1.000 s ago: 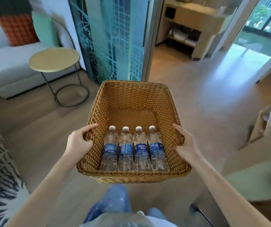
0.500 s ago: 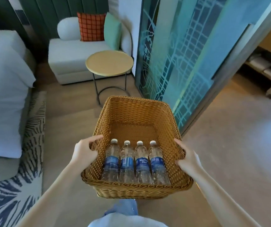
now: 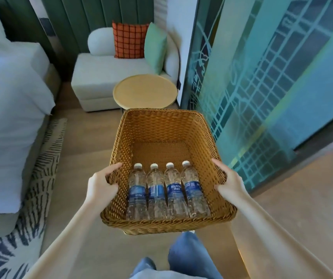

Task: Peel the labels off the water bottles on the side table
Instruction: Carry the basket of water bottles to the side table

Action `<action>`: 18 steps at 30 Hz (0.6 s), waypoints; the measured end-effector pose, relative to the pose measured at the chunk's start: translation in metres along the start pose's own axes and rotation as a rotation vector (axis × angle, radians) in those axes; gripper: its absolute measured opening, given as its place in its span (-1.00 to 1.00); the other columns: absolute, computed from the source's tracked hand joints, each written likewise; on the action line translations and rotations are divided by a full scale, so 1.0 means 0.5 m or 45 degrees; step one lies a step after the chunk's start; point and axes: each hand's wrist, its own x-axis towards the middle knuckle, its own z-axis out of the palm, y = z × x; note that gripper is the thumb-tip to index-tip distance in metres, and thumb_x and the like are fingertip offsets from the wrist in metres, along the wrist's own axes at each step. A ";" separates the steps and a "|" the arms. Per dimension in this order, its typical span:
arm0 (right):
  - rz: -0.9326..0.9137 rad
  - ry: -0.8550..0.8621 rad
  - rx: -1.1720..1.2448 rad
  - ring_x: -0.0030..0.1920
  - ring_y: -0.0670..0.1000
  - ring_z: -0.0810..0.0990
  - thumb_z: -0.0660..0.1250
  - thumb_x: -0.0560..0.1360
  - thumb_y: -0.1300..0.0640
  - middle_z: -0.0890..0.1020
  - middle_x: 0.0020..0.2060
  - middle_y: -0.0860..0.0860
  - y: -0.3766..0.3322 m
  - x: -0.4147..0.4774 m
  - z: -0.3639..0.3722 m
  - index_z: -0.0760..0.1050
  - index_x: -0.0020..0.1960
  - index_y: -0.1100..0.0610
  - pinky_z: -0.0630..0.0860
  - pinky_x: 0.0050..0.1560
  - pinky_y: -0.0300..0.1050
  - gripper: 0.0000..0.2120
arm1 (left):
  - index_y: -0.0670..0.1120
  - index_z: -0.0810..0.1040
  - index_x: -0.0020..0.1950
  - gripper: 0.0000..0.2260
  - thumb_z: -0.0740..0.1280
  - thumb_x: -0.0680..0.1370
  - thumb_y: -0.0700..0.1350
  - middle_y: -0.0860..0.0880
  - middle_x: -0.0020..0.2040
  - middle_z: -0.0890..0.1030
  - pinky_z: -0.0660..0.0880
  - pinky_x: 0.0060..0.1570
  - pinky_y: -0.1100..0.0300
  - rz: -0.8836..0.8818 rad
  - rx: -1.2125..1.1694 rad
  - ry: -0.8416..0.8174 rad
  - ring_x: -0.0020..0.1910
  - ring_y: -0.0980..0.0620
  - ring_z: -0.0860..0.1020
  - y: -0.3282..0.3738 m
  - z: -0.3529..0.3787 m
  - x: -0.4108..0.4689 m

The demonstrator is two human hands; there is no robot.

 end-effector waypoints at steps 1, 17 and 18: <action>-0.020 -0.020 -0.013 -0.57 -0.04 0.47 0.27 0.42 0.55 0.32 0.51 -0.11 0.005 0.043 -0.010 0.30 0.47 -0.29 0.42 -0.55 -0.22 -0.11 | 0.13 0.58 0.32 -0.39 0.33 0.41 -0.43 -0.06 0.30 0.61 0.38 -0.36 0.60 -0.018 0.004 0.010 -0.22 0.34 0.51 0.009 0.023 0.026; -0.060 -0.359 -0.097 -0.54 -0.14 0.51 0.27 0.41 0.56 0.29 0.52 -0.14 0.106 0.659 -0.119 0.29 0.46 -0.32 0.43 -0.50 -0.28 -0.08 | 0.06 0.61 0.31 -0.41 0.31 0.37 -0.42 -0.08 0.15 0.69 0.53 0.12 0.19 -0.385 0.012 0.106 0.00 0.02 0.64 0.144 0.368 0.341; -0.042 -0.369 -0.089 -0.54 -0.15 0.50 0.28 0.40 0.56 0.30 0.52 -0.14 0.115 0.683 -0.116 0.30 0.45 -0.32 0.43 -0.50 -0.29 -0.08 | 0.05 0.61 0.31 -0.41 0.30 0.38 -0.42 -0.08 0.15 0.69 0.53 0.10 0.20 -0.410 0.020 0.096 0.00 0.01 0.64 0.144 0.386 0.358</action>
